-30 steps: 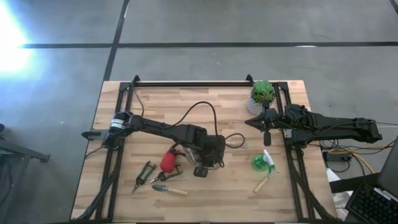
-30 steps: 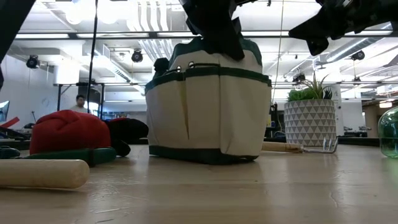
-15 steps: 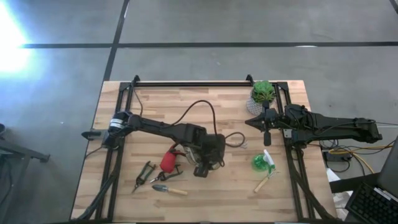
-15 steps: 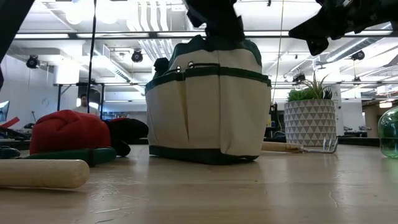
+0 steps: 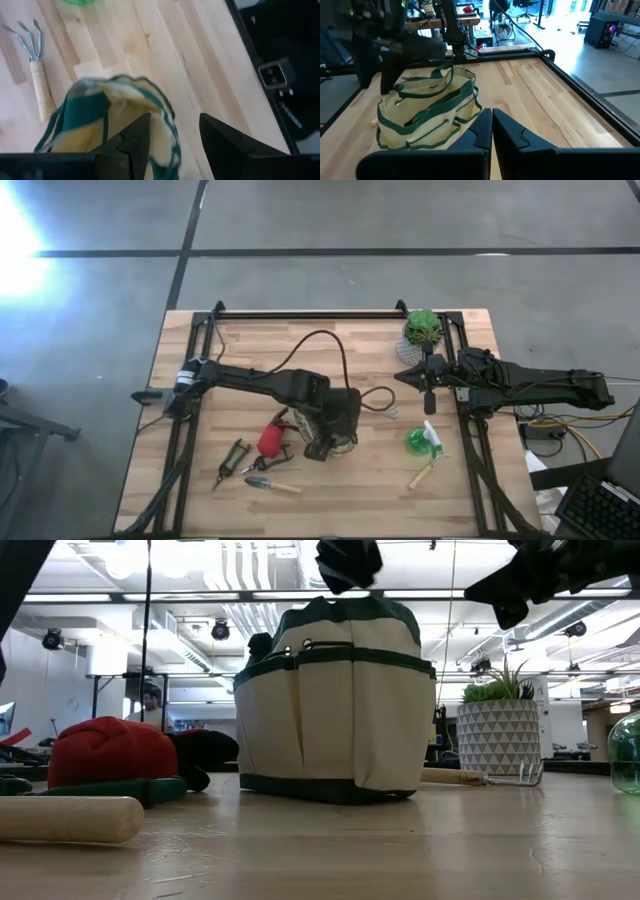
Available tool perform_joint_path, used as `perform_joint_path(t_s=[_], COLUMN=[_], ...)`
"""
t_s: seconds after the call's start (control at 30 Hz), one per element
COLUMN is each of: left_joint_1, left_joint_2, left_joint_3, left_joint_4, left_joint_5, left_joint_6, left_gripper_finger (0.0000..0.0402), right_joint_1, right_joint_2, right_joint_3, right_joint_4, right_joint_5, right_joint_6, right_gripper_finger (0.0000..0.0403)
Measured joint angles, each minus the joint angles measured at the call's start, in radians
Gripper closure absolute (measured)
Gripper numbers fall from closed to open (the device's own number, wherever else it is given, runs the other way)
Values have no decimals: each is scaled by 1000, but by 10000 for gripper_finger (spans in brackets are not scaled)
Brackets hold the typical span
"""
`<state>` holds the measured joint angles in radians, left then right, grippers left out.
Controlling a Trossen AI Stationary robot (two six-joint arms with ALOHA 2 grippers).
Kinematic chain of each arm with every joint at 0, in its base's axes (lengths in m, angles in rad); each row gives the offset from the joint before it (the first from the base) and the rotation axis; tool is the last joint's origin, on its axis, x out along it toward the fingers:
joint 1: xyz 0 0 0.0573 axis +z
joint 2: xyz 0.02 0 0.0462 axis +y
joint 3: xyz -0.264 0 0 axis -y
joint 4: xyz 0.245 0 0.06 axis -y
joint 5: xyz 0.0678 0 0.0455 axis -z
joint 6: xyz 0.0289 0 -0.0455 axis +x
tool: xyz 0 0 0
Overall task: Pick & Place Garden tools in Gardening bag
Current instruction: Prepare the light brown gardening bag on the table
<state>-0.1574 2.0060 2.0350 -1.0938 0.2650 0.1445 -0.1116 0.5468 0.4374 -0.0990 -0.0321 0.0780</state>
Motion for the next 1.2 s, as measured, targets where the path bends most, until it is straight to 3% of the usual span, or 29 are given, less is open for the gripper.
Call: perform_joint_path(t_s=[0.1, 0.33, 0.43, 0.87, 1.2], left_joint_1=[3, 25, 42, 114, 150], left_joint_2=[-1, -34, -40, -42, -42], left_joint_3=[40, 49, 42, -12, -69], left_joint_4=[-92, -245, -254, -285, -269], left_joint_5=[-51, -347, -420, -421, -330], left_joint_6=[37, 56, 78, 106, 117], left_gripper_finger=[233, 234, 237, 264, 339], right_joint_1=[0, 0, 0, 0, 0], right_joint_2=[0, 0, 0, 0, 0], right_joint_3=[0, 0, 0, 0, 0], right_joint_4=[0, 0, 0, 0, 0], right_joint_5=[0, 0, 0, 0, 0], right_joint_6=[0, 0, 0, 0, 0], right_gripper_finger=[394, 394, 394, 394, 394])
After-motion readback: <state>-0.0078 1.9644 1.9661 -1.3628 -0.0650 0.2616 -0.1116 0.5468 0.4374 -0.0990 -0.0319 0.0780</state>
